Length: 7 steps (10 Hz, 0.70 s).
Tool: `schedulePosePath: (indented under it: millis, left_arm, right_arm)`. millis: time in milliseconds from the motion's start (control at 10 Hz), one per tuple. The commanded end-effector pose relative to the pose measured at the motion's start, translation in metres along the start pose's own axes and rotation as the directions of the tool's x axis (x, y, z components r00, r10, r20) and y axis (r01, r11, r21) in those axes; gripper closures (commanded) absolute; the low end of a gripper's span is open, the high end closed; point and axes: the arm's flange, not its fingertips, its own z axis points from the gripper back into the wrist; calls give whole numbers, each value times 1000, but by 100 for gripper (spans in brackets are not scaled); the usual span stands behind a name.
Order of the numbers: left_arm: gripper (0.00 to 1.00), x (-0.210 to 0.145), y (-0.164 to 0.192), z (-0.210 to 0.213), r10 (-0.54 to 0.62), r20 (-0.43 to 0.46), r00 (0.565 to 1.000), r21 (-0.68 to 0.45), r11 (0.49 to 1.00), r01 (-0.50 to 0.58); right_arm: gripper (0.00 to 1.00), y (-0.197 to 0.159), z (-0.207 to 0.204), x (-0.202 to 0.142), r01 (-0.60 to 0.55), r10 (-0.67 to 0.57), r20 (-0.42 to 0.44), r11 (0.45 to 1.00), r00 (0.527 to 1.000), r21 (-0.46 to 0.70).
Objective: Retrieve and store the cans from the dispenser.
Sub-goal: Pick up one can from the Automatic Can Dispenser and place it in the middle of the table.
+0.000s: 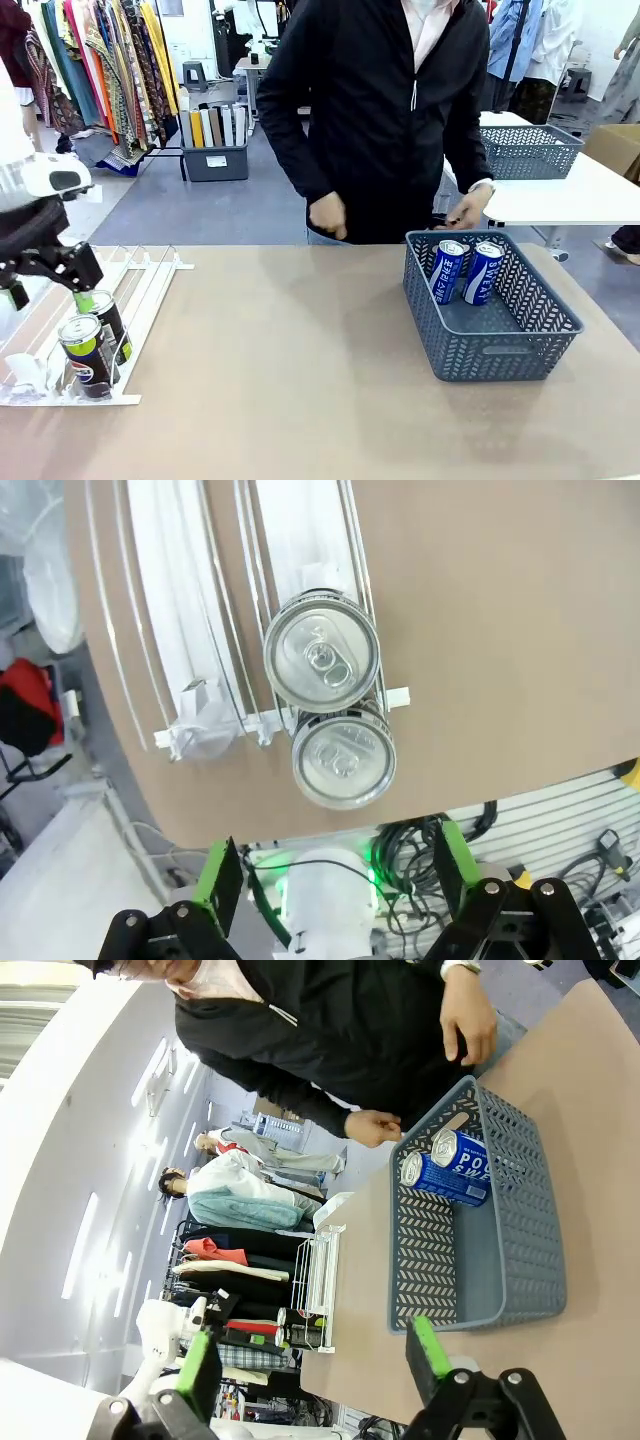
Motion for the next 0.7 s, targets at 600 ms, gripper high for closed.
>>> schedulePosePath:
  millis: [600]
  left_arm:
    - [0,39,-5,-73,2,-124,992,-20,1000,-5]
  right_arm:
    - [0,2,-1,3,-18,17,17,999,1000,27]
